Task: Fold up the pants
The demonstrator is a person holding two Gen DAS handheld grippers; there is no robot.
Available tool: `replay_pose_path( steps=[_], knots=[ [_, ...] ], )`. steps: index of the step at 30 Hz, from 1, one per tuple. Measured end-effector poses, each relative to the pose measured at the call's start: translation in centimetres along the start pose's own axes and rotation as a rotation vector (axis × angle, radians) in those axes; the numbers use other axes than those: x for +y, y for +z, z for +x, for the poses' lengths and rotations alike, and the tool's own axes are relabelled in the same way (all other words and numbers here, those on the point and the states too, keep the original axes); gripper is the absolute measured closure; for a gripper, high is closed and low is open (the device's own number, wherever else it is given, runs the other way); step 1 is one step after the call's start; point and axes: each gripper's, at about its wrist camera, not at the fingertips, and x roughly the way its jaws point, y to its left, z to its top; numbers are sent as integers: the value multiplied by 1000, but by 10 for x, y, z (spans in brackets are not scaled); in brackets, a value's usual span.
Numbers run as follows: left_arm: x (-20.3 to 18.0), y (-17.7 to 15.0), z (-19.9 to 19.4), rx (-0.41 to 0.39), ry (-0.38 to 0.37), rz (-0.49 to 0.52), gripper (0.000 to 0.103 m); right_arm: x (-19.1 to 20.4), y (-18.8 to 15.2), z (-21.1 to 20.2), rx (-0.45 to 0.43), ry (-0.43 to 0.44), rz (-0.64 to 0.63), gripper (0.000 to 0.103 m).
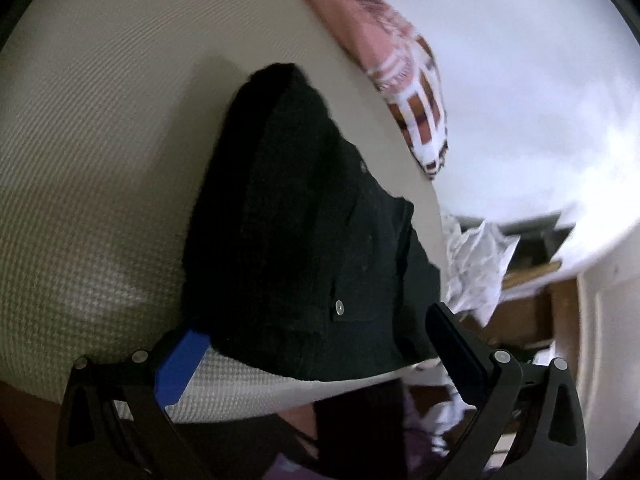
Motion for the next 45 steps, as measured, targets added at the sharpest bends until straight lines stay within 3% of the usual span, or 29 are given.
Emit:
replay_pose_path(
  steps=[5,11,16,22,26,33,34,36,37,38,40,45],
  knots=[
    [0,1,2,5,-13,60,1,-4,-1,3,16,1,20,0],
    [-6,5,10,21,51,82,1,-13,-2,4,23,9,63,0],
    [-6,6,17,-5,15,98,1,-19,-5,9,41,13,96,0],
    [0,17,17,49,-14,46,1,-15,-7,10,44,5,78,0],
    [-2,15,17,63,-8,72,1,-15,-8,12,51,3,83,0],
    [-10,5,17,4,44,118,1,-13,-8,15,59,-5,72,0],
    [-12,3,17,-10,63,129,5,-13,-9,16,61,-7,71,0],
    [-15,0,16,-43,128,152,23,-14,-9,16,62,-5,76,0],
    [-12,-1,15,-61,178,149,48,-14,-9,16,62,-5,78,0],
    [-8,-1,14,-74,204,131,65,-15,-9,16,62,-6,81,0],
    [4,-1,11,-93,159,78,68,-16,-9,16,60,-5,86,0],
    [-9,-7,14,-119,232,108,71,-18,-9,14,57,-4,87,0]
  ],
)
